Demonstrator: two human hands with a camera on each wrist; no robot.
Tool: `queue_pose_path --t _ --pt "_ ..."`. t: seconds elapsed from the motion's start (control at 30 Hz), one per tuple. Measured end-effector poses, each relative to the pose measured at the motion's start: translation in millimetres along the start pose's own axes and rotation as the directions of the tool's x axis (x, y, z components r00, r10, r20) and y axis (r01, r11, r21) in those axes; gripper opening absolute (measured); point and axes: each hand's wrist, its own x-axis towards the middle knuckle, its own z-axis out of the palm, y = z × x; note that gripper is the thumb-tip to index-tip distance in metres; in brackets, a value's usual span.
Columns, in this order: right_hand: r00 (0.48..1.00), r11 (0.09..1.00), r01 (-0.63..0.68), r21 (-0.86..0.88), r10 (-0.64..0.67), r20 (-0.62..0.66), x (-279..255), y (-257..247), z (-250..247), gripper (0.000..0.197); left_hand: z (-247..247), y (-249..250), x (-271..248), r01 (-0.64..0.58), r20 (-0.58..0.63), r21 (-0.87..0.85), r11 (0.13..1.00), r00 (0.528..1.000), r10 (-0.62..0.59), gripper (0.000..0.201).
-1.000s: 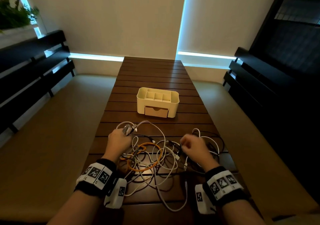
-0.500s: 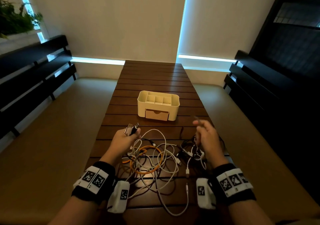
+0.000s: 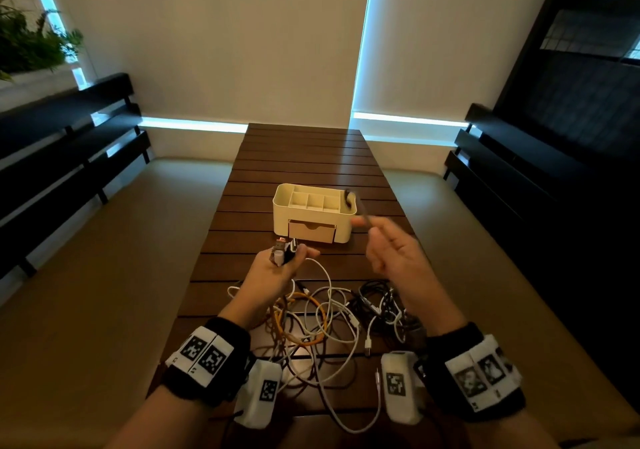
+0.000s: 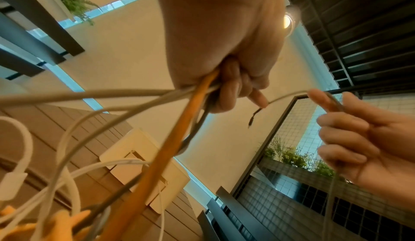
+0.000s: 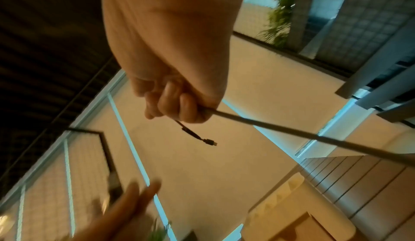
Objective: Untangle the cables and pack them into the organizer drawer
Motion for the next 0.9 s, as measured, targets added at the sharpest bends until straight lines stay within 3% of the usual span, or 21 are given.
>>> queue_pose_path --t 0.17,0.33,0.47,0.63,0.7,0.83,0.9 --pt "0.949 0.947 0.029 -0.321 0.075 0.306 -8 33 37 0.021 4 5 -2 -0.014 0.105 -0.296 0.955 0.993 0.047 0.036" --pt "0.905 0.868 0.007 -0.497 0.206 0.373 -11 55 39 0.020 -5 1 0 -0.006 0.101 -0.495 0.869 0.993 0.064 0.044" --pt "0.890 0.833 -0.022 -0.553 0.269 0.369 -12 56 36 0.020 -5 -6 -1 -0.034 0.106 -0.496 0.868 0.989 0.099 0.066" --pt "0.833 0.767 -0.032 -0.641 0.375 0.407 -16 60 32 0.023 -5 -9 -2 -0.050 0.074 -0.553 0.832 0.991 0.108 0.071" --pt "0.829 0.758 -0.065 -0.649 0.403 0.387 -17 65 31 0.024 -7 -7 -1 -0.076 0.045 -0.505 0.860 0.992 0.114 0.066" --pt "0.829 0.758 -0.059 -0.650 0.399 0.391 -18 71 30 0.022 -4 -3 -2 -0.093 0.005 -0.404 0.910 0.995 0.104 0.032" --pt "0.834 0.751 -0.064 -0.658 0.402 0.378 -17 74 28 0.022 -2 -4 -2 -0.106 0.003 -0.392 0.914 0.993 0.116 0.032"
